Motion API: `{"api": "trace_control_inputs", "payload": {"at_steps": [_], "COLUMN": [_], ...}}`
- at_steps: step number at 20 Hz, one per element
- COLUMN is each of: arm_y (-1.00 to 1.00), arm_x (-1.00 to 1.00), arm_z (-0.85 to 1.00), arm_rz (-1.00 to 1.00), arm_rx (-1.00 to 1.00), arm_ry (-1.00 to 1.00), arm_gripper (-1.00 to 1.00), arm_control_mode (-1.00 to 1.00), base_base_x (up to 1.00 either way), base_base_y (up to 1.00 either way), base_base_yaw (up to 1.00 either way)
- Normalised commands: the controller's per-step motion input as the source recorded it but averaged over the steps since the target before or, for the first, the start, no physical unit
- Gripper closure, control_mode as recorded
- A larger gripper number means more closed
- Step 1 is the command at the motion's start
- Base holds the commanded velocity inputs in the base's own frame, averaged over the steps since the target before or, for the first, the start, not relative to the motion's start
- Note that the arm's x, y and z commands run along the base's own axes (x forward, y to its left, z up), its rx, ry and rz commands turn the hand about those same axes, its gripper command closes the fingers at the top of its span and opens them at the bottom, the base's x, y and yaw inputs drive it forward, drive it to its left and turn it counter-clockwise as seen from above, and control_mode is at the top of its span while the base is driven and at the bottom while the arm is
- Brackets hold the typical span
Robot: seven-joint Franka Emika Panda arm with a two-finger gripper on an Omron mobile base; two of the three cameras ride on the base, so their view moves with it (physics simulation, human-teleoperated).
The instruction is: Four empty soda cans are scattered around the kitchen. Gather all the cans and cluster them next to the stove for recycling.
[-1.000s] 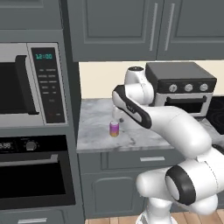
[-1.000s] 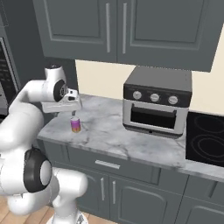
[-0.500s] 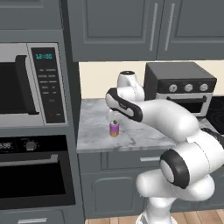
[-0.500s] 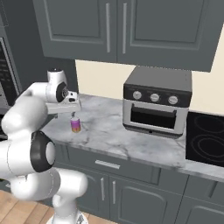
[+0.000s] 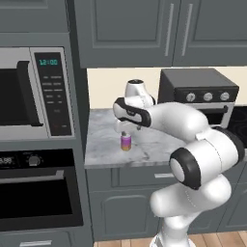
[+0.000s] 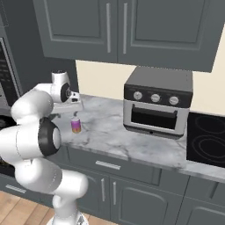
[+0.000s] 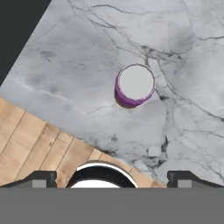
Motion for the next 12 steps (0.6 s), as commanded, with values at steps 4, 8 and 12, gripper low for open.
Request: {"api": "trace_control_inputs", "payload": {"at_steps": [4, 8, 12], "arm_y": [0.02, 0.0, 0.0], "arm_x": [0.35, 0.28, 0.24], "arm_z": [-0.16, -0.21, -0.27], "arm_rz": [0.0, 0.0, 0.0], "arm_rx": [0.0, 0.0, 0.0], "arm_ry": [0.0, 0.0, 0.0], "arm_gripper": [-1.0, -1.0, -1.0], "arm_control_mode": [-1.0, -1.0, -1.0], "base_base_x": [0.0, 0.0, 0.0], "base_base_y": [0.0, 0.0, 0.0], "base_base_yaw": [0.0, 0.0, 0.0]}}
